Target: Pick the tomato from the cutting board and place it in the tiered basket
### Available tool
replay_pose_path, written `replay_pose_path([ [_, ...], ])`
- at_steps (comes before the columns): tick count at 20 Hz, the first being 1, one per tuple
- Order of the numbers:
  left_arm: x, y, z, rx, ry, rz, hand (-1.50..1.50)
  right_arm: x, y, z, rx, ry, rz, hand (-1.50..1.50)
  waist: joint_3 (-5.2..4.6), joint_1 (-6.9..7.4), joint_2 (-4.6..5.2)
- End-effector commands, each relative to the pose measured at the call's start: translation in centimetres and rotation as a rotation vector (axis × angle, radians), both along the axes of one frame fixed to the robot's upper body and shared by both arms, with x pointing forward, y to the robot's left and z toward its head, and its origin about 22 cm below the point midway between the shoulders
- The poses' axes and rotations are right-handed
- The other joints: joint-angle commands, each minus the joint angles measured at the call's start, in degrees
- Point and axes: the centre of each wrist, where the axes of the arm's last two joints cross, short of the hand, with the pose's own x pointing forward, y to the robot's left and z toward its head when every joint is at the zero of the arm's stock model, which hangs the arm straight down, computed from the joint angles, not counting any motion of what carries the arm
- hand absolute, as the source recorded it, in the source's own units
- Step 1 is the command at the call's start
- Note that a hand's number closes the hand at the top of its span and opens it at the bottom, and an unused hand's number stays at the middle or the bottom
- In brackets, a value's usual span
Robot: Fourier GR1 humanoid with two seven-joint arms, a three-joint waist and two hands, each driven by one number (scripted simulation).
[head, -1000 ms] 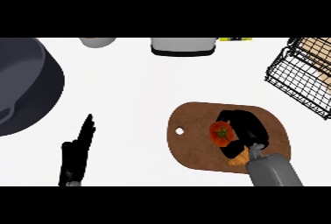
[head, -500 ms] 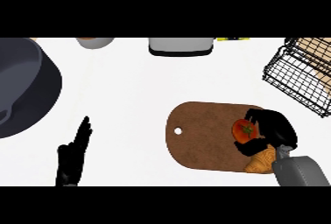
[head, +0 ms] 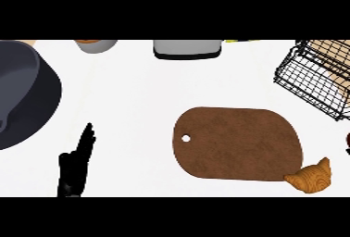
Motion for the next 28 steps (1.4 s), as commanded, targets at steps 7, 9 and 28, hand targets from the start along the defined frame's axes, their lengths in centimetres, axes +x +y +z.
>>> replay_pose_path([
  [7, 0.7, 0.1, 0.5, 0.004, 0.018, 0.007, 0.00, -5.1, -3.9, 15.3, 0.001, -0.451, -0.083, 1.50, -0.16, -0.58, -0.34],
  [9, -0.1, 1.2, 0.8, 0.018, -0.007, -0.007, 0.00, -5.2, -3.0, 17.8, -0.035, -0.501, -0.090, 1.50, -0.11, 0.84, -0.14],
  [28, 0.0, -0.2, -1.2, 0.000, 0.001, -0.065, 0.00, 2.2, -4.5, 24.8, -0.023, -0.505, -0.193, 1.50, -0.02, 3.27, 0.58],
])
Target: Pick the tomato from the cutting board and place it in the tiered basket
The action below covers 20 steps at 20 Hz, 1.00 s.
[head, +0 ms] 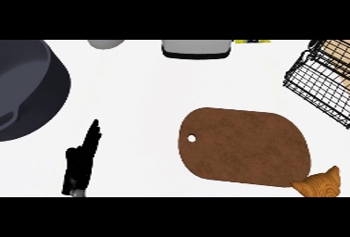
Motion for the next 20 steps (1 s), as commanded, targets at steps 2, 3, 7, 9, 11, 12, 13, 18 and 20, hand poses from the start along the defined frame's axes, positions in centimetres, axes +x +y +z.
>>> replay_pose_path([
  [2, -0.5, 0.1, 0.5, -0.001, -0.021, -0.025, 0.00, 3.7, -1.0, -0.1, 0.013, 0.017, 0.004, 1.50, 0.05, 0.53, 0.09],
  [3, -0.7, -2.1, -0.5, 0.001, -0.003, -0.021, 0.00, 4.0, -2.1, -1.5, 0.002, 0.012, 0.003, 1.50, 0.07, 0.52, 0.17],
  [7, 0.2, -0.3, -0.2, -0.011, -0.010, -0.017, 0.00, 5.8, -1.8, -1.0, 0.006, 0.049, 0.050, 1.50, 0.04, 0.35, 0.16],
  [9, -0.2, -1.2, 0.1, -0.009, -0.010, -0.019, 0.00, 7.4, -0.9, -4.4, -0.009, 0.061, 0.097, 1.50, 0.06, 0.29, 0.11],
  [11, 0.3, -0.4, 0.5, 0.003, -0.013, -0.004, 0.00, 9.2, 0.4, -3.5, -0.002, 0.097, 0.094, 1.50, 0.04, 0.60, 0.18],
  [12, -0.7, -0.7, -0.2, -0.002, -0.011, -0.016, 0.00, 9.3, -0.5, -4.8, -0.002, 0.101, 0.090, 1.50, 0.06, 0.62, 0.19],
  [13, 0.6, -1.5, 1.2, -0.006, -0.012, -0.002, 0.00, 9.7, -0.3, -6.2, 0.009, 0.103, 0.090, 1.50, 0.07, 0.26, 0.12],
  [18, 0.4, 1.9, 0.1, -0.009, -0.010, 0.003, 0.00, 12.6, 1.6, -9.1, -0.023, 0.130, 0.048, 1.50, 0.06, 0.57, 0.27],
  [20, 0.1, 0.4, -0.3, 0.007, 0.013, -0.012, 0.00, 12.8, 0.4, -8.6, 0.019, 0.136, 0.031, 1.50, 0.09, 0.85, 0.37],
])
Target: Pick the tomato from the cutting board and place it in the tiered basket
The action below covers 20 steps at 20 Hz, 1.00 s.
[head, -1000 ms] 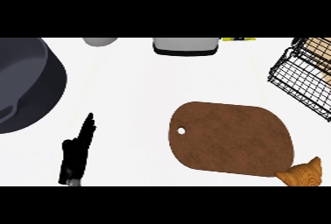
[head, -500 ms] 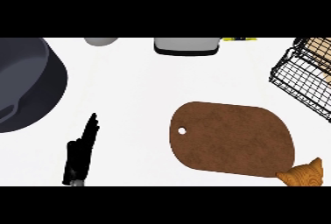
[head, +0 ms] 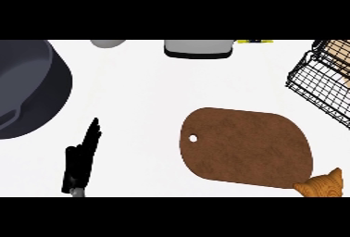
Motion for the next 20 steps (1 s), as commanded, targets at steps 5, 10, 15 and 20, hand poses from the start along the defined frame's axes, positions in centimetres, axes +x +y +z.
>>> replay_pose_path([
  [5, 0.9, -0.8, 0.3, -0.007, -0.019, -0.022, 0.00, 1.8, -0.1, -4.3, 0.150, -0.033, -0.026, 1.50, 0.11, 0.95, 0.51],
  [10, 0.4, -1.6, 0.2, 0.001, -0.019, -0.021, 0.00, 2.6, 0.7, -5.6, 0.411, -0.116, 0.010, -1.50, 0.11, 0.30, 0.28],
  [15, 0.1, -0.1, 0.4, -0.006, -0.003, -0.011, 0.00, 2.8, 1.3, -7.7, 0.544, -0.283, 0.043, -1.50, 0.10, 0.08, 0.13],
  [20, -0.4, -0.2, -0.9, 0.018, 0.015, 0.002, 0.00, -0.1, -2.9, -4.0, 0.554, -0.495, 0.006, -1.50, 0.11, -0.38, 0.23],
])
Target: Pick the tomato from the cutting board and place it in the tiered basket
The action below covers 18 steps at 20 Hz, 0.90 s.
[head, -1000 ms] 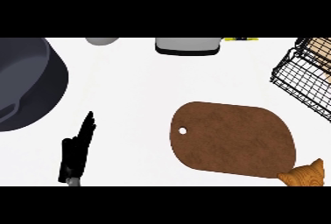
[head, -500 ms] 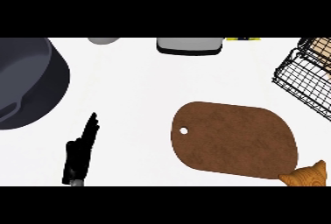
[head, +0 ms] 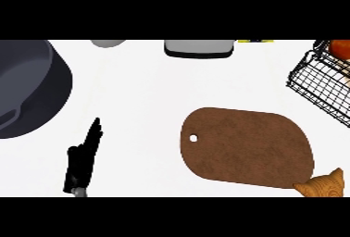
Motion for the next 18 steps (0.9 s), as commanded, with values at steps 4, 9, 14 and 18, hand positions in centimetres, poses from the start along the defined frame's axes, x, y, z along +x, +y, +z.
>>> replay_pose_path([
  [4, 0.0, 1.2, 0.3, 0.008, -0.015, 0.013, 0.00, -3.3, -3.8, 2.7, -0.004, -0.222, -0.270, -1.50, -0.04, -0.64, -0.24],
  [9, -1.0, 1.2, -0.8, 0.005, 0.007, 0.027, 0.00, -8.1, -7.9, 4.4, 0.025, -0.227, -0.440, -1.50, -0.11, -1.49, -0.54],
  [14, -1.6, 0.6, -0.4, 0.008, 0.006, 0.050, 0.00, -16.6, -13.0, 6.1, 0.070, -0.247, -0.494, -1.50, -0.01, -2.66, -0.75],
  [18, -1.7, 0.9, -0.5, -0.006, 0.001, 0.060, 0.00, -22.9, -15.3, 7.9, 0.053, -0.245, -0.469, -1.50, 0.06, -2.77, -0.69],
])
